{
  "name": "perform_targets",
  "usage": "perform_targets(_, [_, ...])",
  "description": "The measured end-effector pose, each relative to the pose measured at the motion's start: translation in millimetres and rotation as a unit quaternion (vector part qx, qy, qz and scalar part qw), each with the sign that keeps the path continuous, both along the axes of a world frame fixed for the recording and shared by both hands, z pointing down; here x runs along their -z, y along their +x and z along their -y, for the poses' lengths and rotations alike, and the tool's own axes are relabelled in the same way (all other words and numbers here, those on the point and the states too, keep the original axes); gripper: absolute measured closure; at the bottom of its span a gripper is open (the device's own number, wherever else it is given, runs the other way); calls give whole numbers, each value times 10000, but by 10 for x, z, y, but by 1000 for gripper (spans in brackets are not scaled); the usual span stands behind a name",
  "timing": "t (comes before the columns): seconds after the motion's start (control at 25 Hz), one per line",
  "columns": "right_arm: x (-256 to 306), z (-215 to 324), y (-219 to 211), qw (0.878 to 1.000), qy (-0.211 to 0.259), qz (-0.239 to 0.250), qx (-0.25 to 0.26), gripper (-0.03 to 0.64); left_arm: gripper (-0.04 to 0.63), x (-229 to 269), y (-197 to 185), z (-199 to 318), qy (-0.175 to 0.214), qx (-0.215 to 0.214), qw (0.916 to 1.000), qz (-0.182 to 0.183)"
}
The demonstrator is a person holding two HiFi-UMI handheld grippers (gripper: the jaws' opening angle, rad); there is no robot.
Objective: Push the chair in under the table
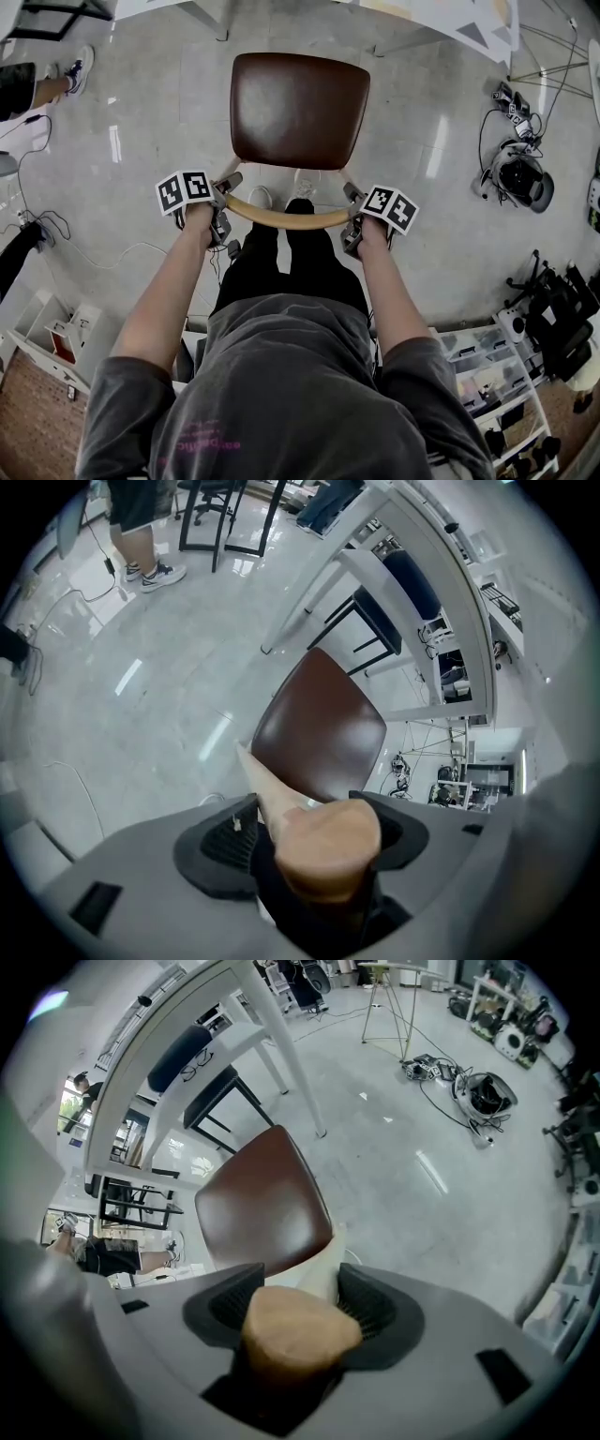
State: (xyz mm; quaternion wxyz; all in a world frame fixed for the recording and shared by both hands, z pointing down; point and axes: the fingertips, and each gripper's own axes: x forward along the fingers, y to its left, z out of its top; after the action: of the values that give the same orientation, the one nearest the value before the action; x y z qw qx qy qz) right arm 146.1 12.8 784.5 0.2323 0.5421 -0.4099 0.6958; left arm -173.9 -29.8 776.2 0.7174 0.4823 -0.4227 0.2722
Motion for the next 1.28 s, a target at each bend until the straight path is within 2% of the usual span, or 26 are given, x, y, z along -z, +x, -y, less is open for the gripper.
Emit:
perform_targets(0.36, [10,-22,49,9996,-68,-253,-65,393,333,17,-39,-6,10,378,9990,255])
perform_targets(0.84, [67,-21,146,9994,-133,-303,107,400,370,95,-23,-53,-12,903,9936,675])
perform_targets(1.28, [163,162,302,9997,57,-229,104,402,368,271,125,167,303,1117,9902,786])
